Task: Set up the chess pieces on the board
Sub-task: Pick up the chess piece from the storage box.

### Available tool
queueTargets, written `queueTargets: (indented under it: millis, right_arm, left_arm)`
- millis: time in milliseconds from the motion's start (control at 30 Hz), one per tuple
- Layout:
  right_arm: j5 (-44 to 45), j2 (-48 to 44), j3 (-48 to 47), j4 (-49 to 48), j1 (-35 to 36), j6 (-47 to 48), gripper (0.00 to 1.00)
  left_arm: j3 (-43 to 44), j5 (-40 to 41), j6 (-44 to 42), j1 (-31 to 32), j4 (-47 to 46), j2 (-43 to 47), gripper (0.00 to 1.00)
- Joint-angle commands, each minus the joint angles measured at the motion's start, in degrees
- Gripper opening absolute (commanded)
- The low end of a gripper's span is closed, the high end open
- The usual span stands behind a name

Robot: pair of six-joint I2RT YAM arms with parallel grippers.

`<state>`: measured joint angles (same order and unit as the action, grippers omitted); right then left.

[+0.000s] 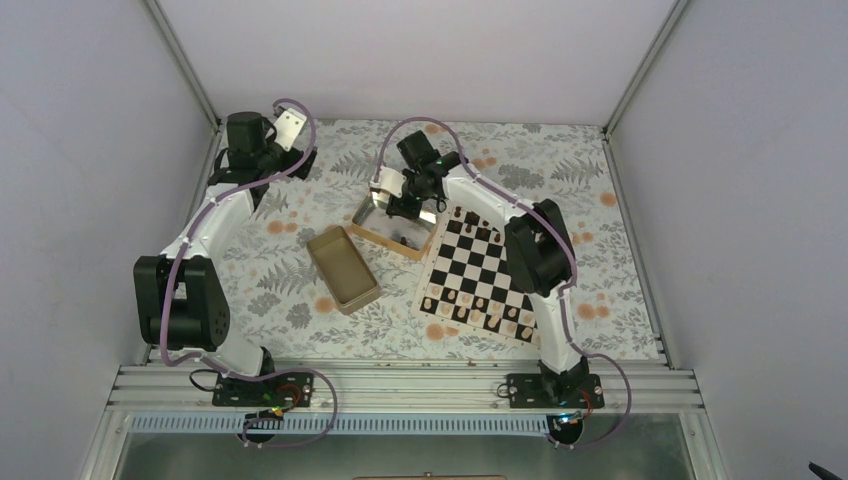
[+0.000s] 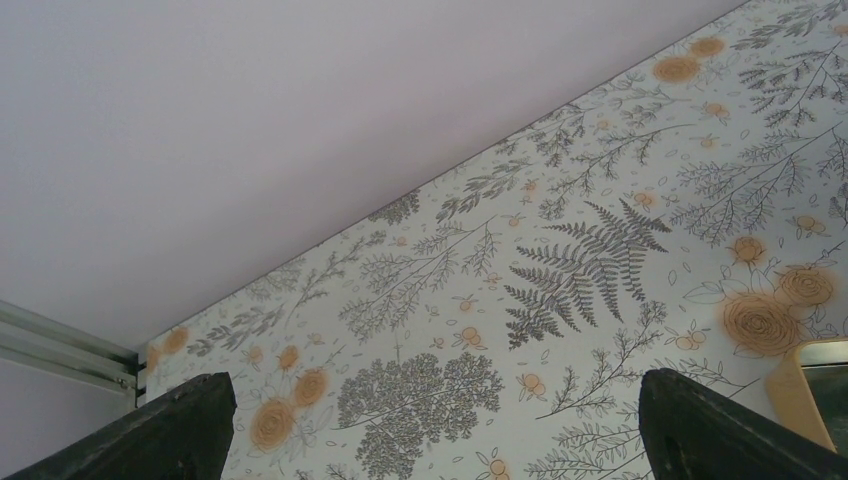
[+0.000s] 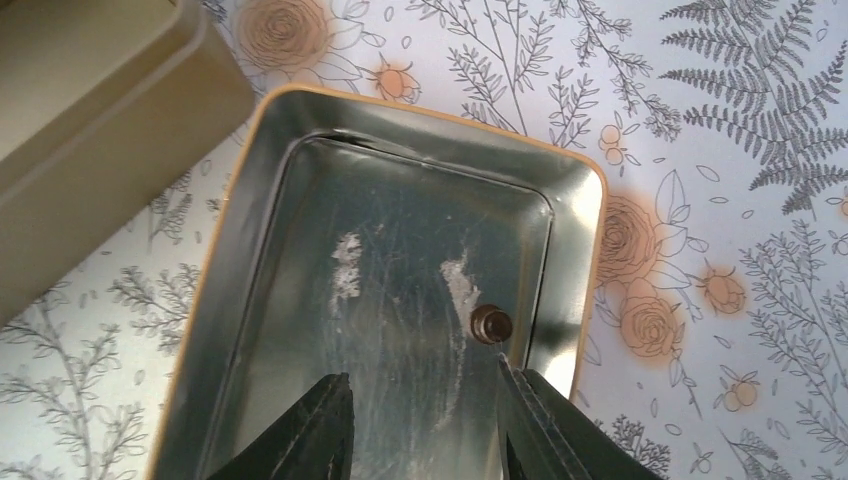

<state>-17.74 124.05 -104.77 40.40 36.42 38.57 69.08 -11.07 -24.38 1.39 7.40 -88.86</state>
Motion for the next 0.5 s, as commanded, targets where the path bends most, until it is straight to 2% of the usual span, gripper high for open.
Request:
queueTargets:
  millis: [0, 467]
  right_arm:
    - [2.7, 2.0, -2.3, -2.3, 0.8, 1.7, 0.39]
    - [6.1, 7.9, -5.9, -3.1, 1.8, 1.0, 0.39]
  left_arm:
    - [0.5, -0.4, 0.7, 0.1, -1.3, 1.7, 1.00]
    - [0.5, -0.5, 0.7, 0.0, -1.4, 1.9, 1.00]
